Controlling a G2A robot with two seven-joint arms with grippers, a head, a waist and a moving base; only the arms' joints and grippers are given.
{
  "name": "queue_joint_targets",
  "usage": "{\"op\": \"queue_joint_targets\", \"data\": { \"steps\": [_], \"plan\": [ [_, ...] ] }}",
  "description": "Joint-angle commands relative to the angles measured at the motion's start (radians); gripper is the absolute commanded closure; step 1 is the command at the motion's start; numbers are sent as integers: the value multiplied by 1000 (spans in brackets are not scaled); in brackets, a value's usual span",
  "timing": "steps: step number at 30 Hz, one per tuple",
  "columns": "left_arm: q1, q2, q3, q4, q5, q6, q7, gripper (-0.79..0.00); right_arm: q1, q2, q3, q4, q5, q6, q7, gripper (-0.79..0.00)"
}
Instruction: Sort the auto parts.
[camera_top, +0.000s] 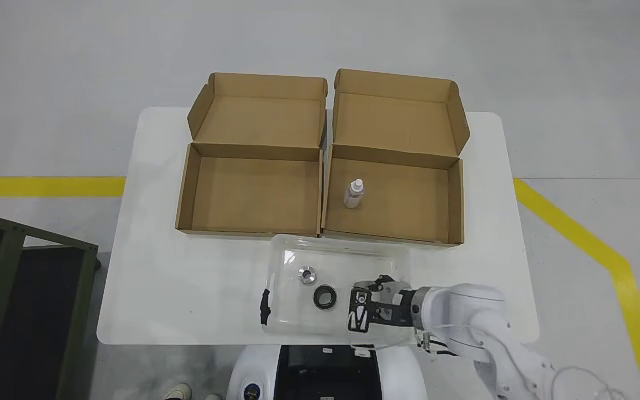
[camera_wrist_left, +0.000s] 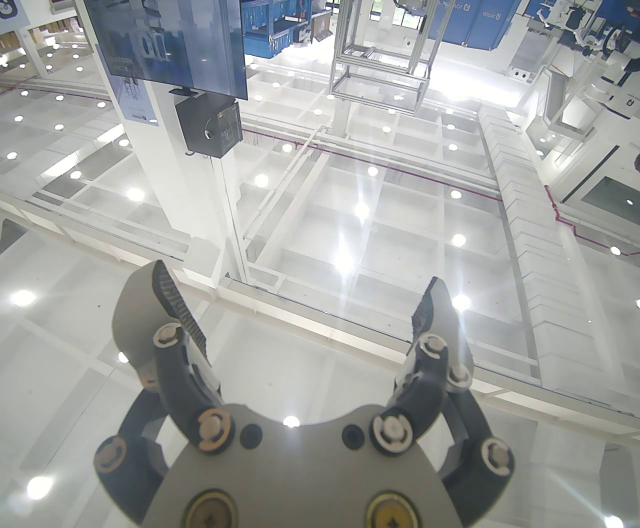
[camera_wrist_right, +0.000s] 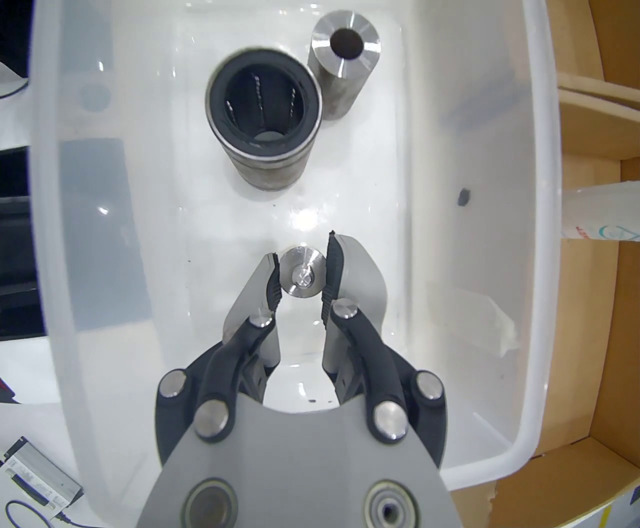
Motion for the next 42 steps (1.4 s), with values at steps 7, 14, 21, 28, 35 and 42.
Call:
{"op": "queue_joint_targets", "data": {
  "steps": [7, 14, 21, 28, 35, 42],
  "plan": [
    [0, 0, 0, 0, 0, 0, 0, -785, -14, 6, 41, -69, 146, 32, -52, 0],
    [0, 0, 0, 0, 0, 0, 0, -785, -6, 6, 46, -65, 312, 77, -119, 0],
    [0, 0, 0, 0, 0, 0, 0, -785, 11, 3, 58, -37, 492, 134, -234, 0],
    [0, 0, 0, 0, 0, 0, 0, -785, 48, -4, 44, -14, 657, 208, -291, 0],
    [0, 0, 0, 0, 0, 0, 0, -785, 83, -12, 31, 6, 780, 245, -362, 0],
    [0, 0, 0, 0, 0, 0, 0, -785, 82, -15, 31, 25, 917, 213, -430, 0]
  ]
}}
